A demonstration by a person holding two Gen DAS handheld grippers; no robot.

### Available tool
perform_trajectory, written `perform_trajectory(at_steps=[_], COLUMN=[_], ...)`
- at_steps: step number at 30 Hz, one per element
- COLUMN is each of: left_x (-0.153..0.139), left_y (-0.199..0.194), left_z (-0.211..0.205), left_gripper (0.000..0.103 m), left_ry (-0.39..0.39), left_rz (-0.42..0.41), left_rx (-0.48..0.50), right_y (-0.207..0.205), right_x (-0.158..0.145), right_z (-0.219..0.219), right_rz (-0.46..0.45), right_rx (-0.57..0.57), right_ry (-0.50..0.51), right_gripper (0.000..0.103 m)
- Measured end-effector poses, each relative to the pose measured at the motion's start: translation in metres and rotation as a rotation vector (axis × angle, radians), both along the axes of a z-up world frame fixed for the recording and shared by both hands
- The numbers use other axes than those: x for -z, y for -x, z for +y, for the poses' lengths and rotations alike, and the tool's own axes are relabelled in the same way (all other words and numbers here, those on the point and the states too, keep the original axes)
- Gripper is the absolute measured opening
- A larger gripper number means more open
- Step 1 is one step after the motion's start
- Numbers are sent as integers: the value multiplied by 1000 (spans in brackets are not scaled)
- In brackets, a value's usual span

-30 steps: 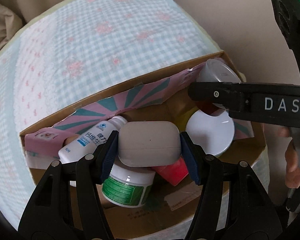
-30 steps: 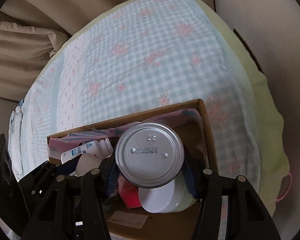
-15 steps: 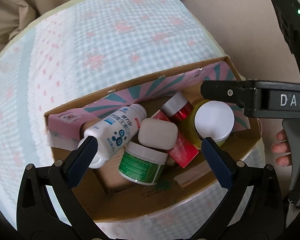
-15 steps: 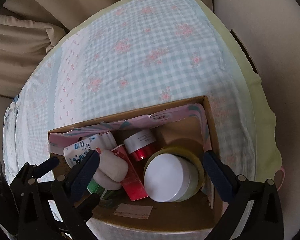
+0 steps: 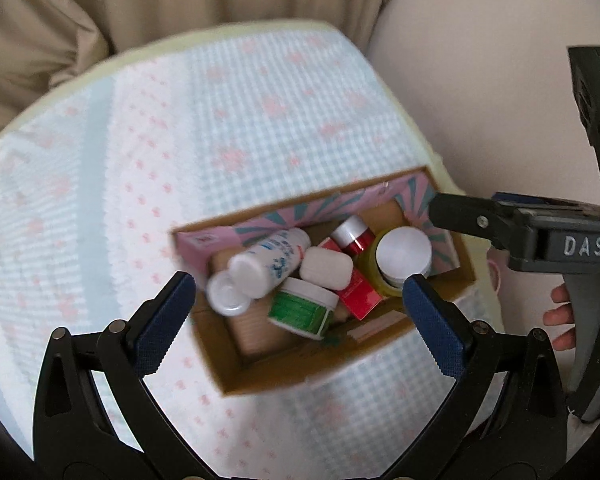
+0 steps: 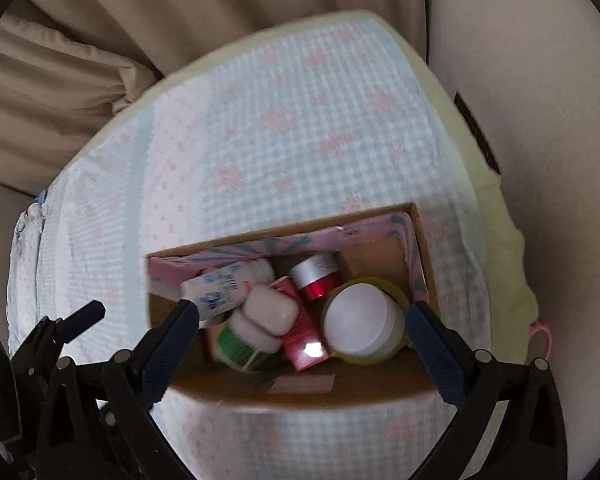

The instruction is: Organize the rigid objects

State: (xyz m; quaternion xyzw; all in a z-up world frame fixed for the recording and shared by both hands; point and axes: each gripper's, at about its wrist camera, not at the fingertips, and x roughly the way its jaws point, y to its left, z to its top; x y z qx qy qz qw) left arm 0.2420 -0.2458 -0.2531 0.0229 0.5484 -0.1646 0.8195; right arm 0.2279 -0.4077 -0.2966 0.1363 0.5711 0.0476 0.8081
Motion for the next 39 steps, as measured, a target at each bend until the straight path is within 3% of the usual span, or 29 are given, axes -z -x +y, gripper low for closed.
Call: perform_trajectory(at_steps=[5,11,16,24,39], left_x=[-71,-169,-217,-235,-247], left_y=[26,71,116,181,209], left_z=[47,118,176,236,235], left_gripper=[103,103,103,103,103], left_ry=[28,36,17,16,8], left_rz=[-74,-231,-328,-380,-444], left_rx=[-51,-130,-220,-329,-295], right_y=[35,90,131,186,225], right_x=[-75,-169,-215,-233,-242], right_z=[34,83,125,170,184], right_rz=[-101,-245,-347,-459,-508], right_rx=[-33,-42,-74,-86,-42], right_ry=[46,84,146,237,237], right_gripper=[103,103,103,103,103])
